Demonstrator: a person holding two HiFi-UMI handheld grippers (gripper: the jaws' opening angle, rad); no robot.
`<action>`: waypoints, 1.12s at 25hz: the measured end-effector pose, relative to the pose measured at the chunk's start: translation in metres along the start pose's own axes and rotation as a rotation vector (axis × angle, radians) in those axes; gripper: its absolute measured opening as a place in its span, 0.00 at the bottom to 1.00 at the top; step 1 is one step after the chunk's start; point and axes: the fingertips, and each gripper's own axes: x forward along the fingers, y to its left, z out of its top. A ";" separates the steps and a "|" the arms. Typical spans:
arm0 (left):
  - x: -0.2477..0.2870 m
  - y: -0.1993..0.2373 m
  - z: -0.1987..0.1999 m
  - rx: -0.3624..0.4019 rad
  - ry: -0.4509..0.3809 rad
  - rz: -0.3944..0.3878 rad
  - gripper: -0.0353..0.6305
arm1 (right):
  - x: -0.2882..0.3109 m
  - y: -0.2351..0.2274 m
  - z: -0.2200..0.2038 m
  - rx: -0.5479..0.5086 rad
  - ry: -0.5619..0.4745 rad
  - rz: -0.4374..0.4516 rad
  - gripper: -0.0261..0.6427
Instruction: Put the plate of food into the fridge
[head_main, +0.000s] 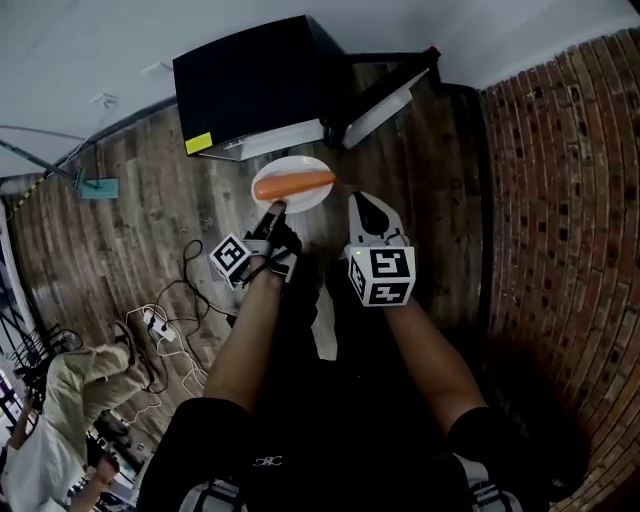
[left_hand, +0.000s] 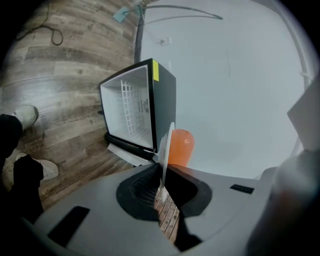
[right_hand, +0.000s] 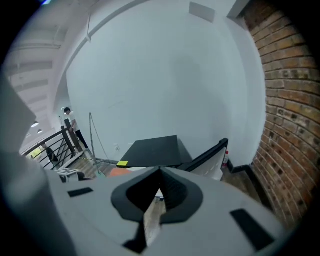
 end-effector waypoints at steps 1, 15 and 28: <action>0.009 0.013 0.008 -0.002 -0.011 0.001 0.09 | 0.010 -0.001 -0.012 0.005 0.001 0.002 0.06; 0.165 0.150 0.113 0.083 -0.022 -0.009 0.09 | 0.140 -0.037 -0.143 0.012 -0.099 -0.022 0.06; 0.260 0.169 0.177 0.094 -0.093 -0.092 0.09 | 0.233 -0.058 -0.158 -0.005 -0.189 -0.018 0.06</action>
